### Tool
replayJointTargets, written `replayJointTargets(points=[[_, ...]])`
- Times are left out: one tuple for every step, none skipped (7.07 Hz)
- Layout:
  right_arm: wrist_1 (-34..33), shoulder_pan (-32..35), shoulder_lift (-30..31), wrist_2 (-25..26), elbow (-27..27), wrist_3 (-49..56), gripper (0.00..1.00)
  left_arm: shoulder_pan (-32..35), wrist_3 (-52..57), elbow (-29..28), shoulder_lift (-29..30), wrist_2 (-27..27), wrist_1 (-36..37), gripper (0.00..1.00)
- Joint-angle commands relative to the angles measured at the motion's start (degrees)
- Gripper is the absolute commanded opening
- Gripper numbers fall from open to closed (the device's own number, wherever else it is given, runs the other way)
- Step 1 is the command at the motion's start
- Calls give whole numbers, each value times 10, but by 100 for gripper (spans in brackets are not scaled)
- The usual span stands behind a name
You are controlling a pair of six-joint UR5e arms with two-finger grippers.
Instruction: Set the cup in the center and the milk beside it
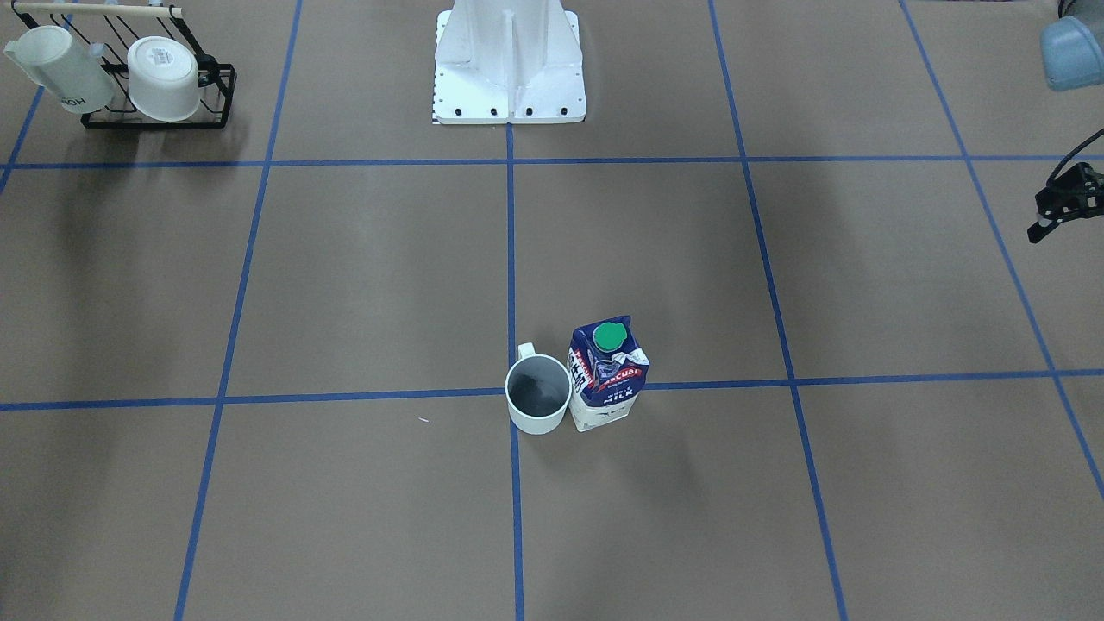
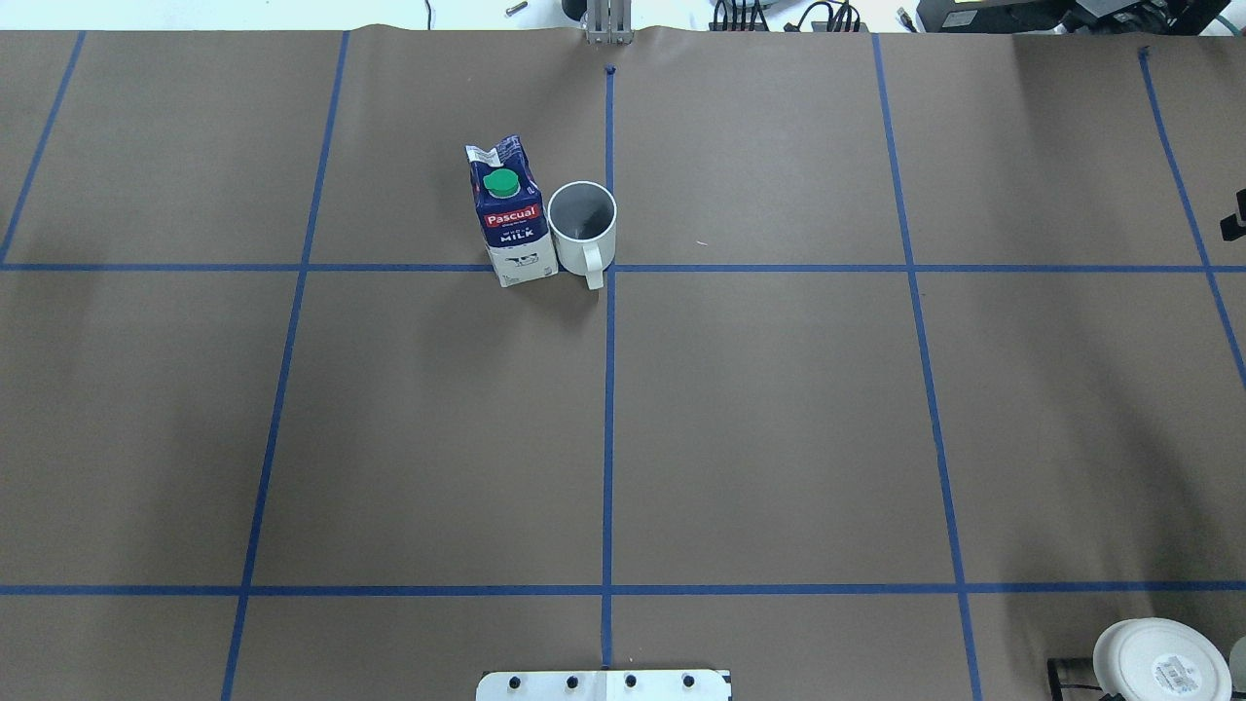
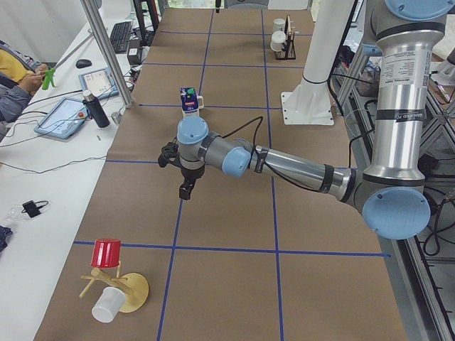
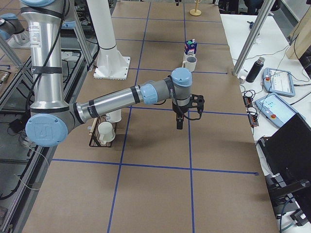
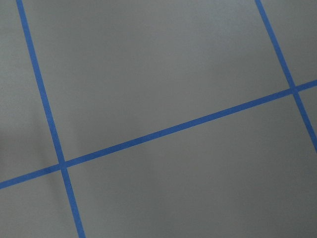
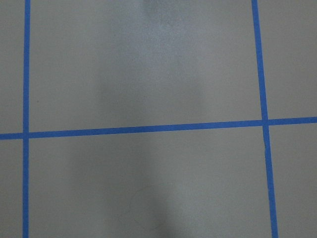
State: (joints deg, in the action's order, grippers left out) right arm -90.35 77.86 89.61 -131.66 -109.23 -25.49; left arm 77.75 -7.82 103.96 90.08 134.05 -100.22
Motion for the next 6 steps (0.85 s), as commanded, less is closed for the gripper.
replayJointTargets(points=[[0, -1, 0, 0, 0, 0, 100, 0, 0, 1, 1, -10, -1, 98], [0, -1, 0, 0, 1, 0, 100, 0, 0, 2, 1, -18, -1, 98], [0, -1, 0, 0, 1, 1, 100, 0, 0, 2, 1, -18, -1, 98], [0, -1, 0, 0, 0, 1, 100, 0, 0, 2, 1, -18, -1, 98], [0, -1, 0, 0, 1, 1, 100, 0, 0, 2, 1, -18, -1, 98], [0, -1, 0, 0, 0, 1, 100, 0, 0, 3, 0, -18, -1, 98]])
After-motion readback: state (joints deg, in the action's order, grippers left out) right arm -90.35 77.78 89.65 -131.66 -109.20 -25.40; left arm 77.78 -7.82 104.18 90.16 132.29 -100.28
